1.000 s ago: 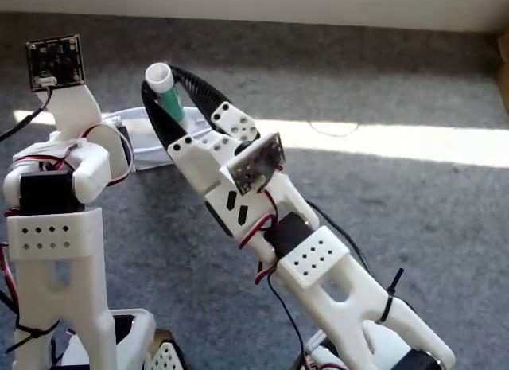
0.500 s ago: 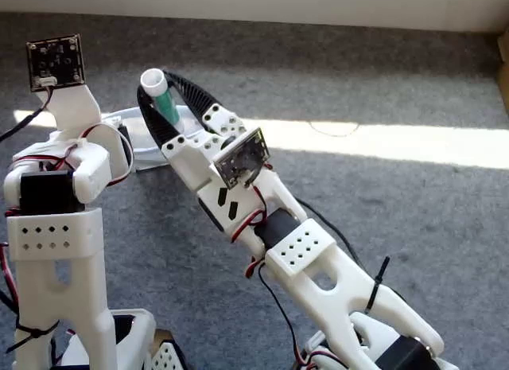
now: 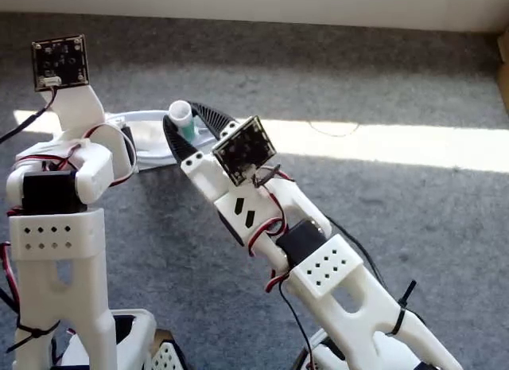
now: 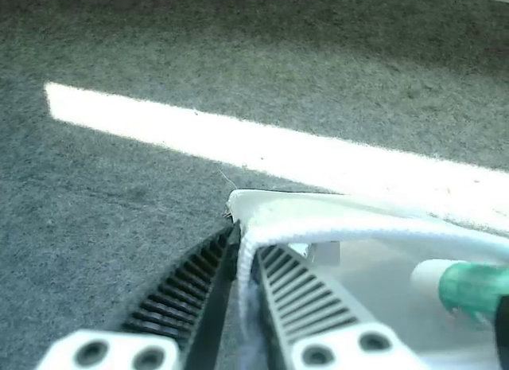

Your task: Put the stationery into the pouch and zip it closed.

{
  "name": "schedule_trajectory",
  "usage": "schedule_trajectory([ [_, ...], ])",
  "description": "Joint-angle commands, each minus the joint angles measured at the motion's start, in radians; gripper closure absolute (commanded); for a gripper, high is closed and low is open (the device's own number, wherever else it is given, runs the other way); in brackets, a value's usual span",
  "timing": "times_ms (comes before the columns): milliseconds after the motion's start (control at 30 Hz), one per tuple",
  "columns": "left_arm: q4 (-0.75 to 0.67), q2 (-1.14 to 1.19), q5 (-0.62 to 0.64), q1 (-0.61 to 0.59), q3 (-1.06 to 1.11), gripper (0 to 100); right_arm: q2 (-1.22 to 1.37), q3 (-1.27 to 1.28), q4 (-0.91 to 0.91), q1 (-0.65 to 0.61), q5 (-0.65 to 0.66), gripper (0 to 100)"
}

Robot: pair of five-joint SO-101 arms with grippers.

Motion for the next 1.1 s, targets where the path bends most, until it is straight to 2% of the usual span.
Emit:
schedule_trajectory([
  [0, -0.003, 0.005, -0.009, -0.019, 0.007, 99, -0.028, -0.010, 0.018, 0.013, 0.086, 99.2],
  [300, -0.003, 0.005, -0.009, -0.022, 0.007, 99, -0.036, -0.008, 0.065, 0.013, 0.103, 98.3],
  [533, -0.003, 0.005, -0.009, -0.019, 0.007, 99, -0.038, -0.070, 0.305, 0.013, 0.103, 79.6],
  [667, -0.003, 0.005, -0.009, -0.019, 0.007, 99, -0.065, -0.127, 0.407, 0.018, 0.098, 79.6],
  [1067, -0.003, 0.005, -0.009, -0.022, 0.008, 99, -0.369, -0.142, 0.628, 0.019, 0.097, 79.6],
])
